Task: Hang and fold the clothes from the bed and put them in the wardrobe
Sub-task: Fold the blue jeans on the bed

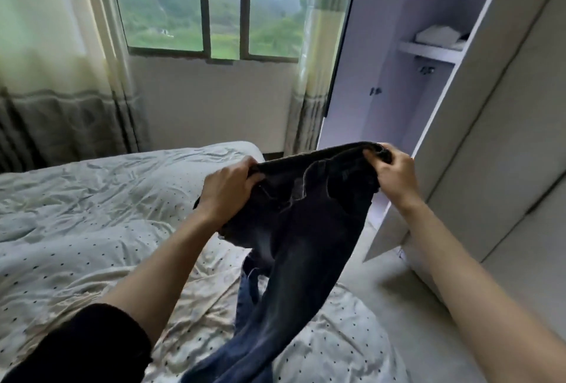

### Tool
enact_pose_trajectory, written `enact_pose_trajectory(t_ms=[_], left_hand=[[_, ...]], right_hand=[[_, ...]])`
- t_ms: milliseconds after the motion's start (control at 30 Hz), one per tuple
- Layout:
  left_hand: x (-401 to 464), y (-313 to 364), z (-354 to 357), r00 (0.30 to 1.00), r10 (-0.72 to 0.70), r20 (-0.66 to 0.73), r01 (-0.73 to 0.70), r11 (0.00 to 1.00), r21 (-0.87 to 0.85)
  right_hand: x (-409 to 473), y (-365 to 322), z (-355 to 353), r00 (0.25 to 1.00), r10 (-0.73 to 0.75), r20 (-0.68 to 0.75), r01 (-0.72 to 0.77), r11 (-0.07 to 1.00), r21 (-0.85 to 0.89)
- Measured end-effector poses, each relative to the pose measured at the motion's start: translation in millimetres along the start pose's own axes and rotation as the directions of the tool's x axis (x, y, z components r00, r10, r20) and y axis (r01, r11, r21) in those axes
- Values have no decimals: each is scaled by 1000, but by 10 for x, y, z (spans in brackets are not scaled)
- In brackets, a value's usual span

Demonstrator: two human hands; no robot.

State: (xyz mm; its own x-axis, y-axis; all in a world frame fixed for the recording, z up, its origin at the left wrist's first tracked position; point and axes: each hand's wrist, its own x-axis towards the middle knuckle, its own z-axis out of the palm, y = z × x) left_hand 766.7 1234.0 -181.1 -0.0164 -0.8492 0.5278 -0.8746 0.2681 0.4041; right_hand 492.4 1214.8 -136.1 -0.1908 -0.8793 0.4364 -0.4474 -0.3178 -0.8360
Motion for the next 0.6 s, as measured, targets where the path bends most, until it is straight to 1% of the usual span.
enact_pose_trajectory(t_ms=[100,167,200,267,367,400,467,533,600], left_hand=[[100,254,85,981,168,94,-162,984,-70],[20,327,236,958,217,187,-188,969,-163],[-57,337,331,949,214,233,-171,966,-192],[-237,307,539,933,170,318,-112,975,-194],[-457,175,739,921,35,389,-15,998,-54],[-499,138,764,926,-8,377,18,1000,-22],[-527,84,769,943,-55,328,66,998,-21],[-500,65,743,952,-75,295,90,995,-37],[-454,42,703,950,-104,295,120,992,-37]], right_hand=[[11,105,-392,995,61,-73,-58,998,38],[-55,168,-576,989,121,-85,-116,991,64],[-109,200,-630,987,143,-74,-138,988,73],[-252,251,-684,985,165,-48,-160,983,94],[-442,310,-702,983,181,-19,-175,971,163],[-478,326,-727,980,197,-27,-189,965,182],[-519,355,-796,974,224,-27,-216,959,184],[-545,384,-846,972,232,19,-233,963,137],[-574,425,-866,969,238,71,-241,970,35]])
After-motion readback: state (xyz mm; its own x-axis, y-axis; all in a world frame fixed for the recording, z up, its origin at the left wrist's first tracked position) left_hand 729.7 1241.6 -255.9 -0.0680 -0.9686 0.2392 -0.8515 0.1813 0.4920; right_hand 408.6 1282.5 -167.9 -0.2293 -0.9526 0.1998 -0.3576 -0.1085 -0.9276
